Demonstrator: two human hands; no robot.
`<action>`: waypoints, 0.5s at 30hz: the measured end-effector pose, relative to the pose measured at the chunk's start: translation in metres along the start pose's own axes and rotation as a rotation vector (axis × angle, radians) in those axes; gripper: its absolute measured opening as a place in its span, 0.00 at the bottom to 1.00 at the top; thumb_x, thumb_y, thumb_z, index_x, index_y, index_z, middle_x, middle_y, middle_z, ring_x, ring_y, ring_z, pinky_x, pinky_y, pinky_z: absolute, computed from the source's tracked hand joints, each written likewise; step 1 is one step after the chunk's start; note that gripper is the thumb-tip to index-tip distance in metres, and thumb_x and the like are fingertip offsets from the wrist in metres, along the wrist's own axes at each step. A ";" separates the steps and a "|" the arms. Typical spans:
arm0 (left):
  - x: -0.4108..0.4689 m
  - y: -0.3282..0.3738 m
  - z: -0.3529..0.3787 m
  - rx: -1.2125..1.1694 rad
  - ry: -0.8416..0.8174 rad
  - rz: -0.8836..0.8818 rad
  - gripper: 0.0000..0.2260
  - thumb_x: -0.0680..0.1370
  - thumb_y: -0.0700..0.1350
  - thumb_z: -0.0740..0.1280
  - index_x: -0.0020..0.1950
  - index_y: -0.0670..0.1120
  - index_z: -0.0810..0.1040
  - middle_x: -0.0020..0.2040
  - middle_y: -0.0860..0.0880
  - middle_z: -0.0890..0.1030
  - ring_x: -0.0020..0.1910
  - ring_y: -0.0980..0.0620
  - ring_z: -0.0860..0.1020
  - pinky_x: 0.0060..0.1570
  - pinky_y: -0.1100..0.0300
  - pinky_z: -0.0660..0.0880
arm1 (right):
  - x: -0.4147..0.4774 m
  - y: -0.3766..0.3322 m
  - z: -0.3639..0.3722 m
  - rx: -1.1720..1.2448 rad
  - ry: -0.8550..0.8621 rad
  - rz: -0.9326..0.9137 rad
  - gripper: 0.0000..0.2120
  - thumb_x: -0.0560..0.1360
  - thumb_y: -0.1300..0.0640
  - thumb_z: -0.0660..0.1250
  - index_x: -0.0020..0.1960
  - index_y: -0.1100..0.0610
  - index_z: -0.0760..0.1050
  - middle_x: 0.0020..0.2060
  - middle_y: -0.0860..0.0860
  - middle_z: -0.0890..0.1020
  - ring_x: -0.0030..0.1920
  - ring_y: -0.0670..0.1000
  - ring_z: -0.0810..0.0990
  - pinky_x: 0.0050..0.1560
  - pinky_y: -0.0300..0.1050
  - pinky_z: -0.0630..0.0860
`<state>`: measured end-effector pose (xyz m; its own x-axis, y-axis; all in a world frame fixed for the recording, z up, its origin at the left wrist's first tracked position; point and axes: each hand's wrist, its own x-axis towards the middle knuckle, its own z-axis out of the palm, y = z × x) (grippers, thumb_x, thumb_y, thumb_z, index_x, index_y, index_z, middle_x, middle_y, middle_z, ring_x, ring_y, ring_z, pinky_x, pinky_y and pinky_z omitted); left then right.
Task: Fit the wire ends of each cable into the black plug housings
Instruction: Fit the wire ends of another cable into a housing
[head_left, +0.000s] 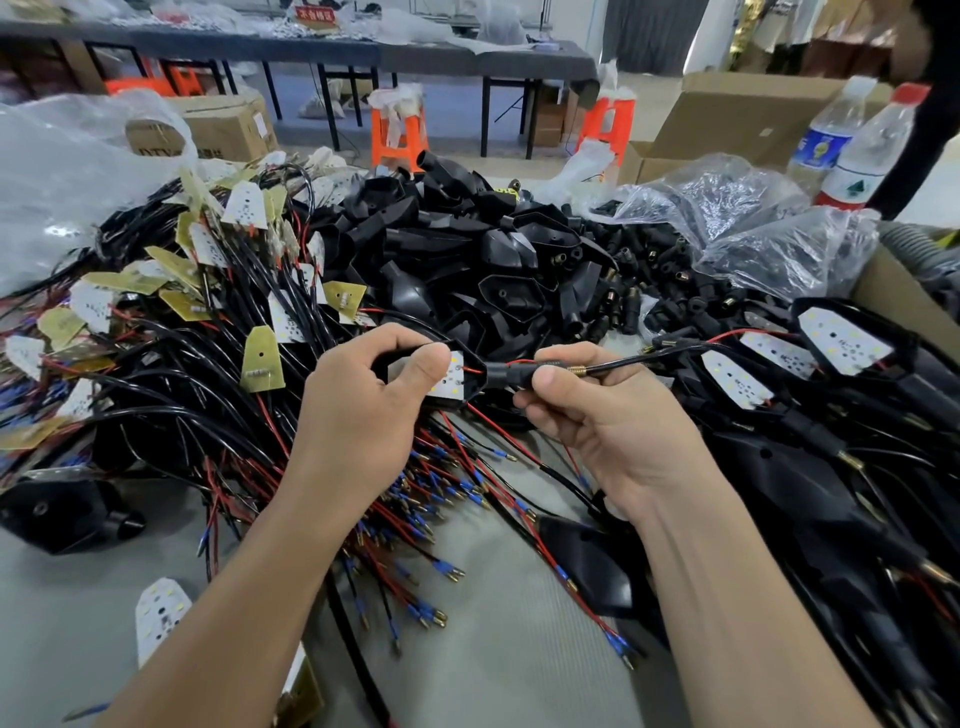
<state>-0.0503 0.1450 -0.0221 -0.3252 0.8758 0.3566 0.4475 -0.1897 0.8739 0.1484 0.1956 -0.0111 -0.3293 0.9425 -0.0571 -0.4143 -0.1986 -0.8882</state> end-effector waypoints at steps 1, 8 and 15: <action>-0.001 0.000 0.001 -0.004 -0.007 -0.001 0.07 0.79 0.59 0.68 0.45 0.59 0.81 0.27 0.58 0.72 0.27 0.54 0.68 0.27 0.58 0.67 | 0.000 -0.001 0.000 -0.002 0.009 -0.010 0.12 0.61 0.64 0.75 0.44 0.60 0.81 0.36 0.57 0.85 0.36 0.54 0.87 0.36 0.39 0.82; -0.001 -0.003 0.003 0.016 -0.020 0.006 0.07 0.82 0.55 0.68 0.45 0.60 0.81 0.25 0.59 0.68 0.24 0.58 0.63 0.27 0.65 0.62 | 0.000 -0.003 0.000 -0.032 0.069 -0.005 0.08 0.71 0.72 0.72 0.42 0.60 0.82 0.34 0.56 0.84 0.34 0.53 0.86 0.33 0.37 0.81; 0.000 -0.003 0.007 -0.107 -0.059 -0.087 0.08 0.82 0.54 0.68 0.44 0.58 0.83 0.31 0.49 0.71 0.30 0.49 0.69 0.30 0.56 0.67 | 0.000 -0.004 -0.003 0.016 0.046 -0.012 0.07 0.66 0.69 0.74 0.42 0.61 0.81 0.36 0.56 0.85 0.36 0.53 0.86 0.37 0.38 0.82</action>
<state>-0.0462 0.1485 -0.0267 -0.3075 0.9151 0.2609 0.3277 -0.1555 0.9319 0.1523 0.1976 -0.0084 -0.2846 0.9562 -0.0678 -0.4315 -0.1910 -0.8817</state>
